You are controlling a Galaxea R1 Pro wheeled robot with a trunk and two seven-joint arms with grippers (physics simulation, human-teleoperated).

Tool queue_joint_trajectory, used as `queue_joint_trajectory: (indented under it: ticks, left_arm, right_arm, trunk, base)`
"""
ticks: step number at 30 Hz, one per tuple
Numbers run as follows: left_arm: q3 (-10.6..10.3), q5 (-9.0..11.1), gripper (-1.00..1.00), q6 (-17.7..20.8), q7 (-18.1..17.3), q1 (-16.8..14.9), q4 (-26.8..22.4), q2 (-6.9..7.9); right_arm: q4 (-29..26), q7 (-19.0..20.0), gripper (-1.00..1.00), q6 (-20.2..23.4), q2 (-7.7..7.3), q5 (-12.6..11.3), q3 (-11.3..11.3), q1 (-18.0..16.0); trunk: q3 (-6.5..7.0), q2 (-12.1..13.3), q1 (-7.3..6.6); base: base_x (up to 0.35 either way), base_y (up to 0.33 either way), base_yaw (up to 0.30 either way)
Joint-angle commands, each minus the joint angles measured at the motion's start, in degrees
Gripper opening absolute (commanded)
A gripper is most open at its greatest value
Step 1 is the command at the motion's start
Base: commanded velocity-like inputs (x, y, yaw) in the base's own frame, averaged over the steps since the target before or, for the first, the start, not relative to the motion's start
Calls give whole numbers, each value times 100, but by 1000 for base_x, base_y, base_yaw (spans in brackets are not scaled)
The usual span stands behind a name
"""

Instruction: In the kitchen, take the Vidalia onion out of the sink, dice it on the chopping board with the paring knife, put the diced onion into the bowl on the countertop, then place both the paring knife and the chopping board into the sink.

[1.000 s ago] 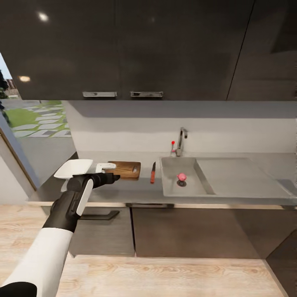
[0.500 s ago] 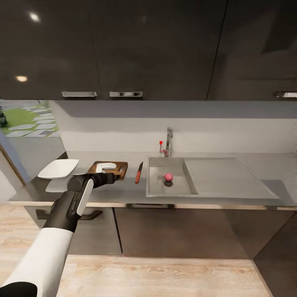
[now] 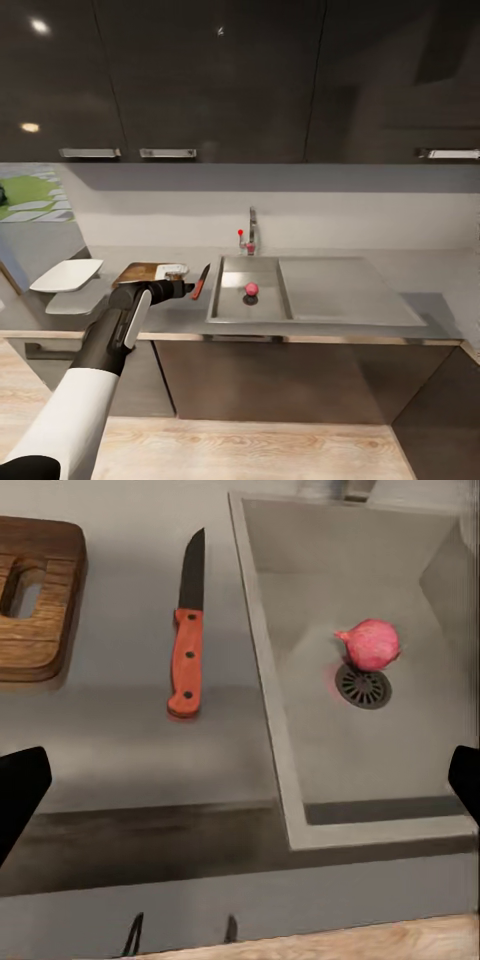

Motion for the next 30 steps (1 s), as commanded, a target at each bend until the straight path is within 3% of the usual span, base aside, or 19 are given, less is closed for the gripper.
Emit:
queue_joint_trajectory:
  ticks: [1, 30]
  left_arm:
    - [-8, 47, 100, 29, 23, -4, -1, 4]
    - [-8, 51, 100, 20, 14, -3, 335, -5]
  right_arm:
    - [5, -13, 100, -16, 1, 39, -23, -5]
    - [5, -13, 100, -16, 1, 39, -23, -5]
  trunk:
    - [-13, -12, 5]
    - [-13, -12, 5]
  base:
    - [143, -318, 0]
    - [175, -303, 0]
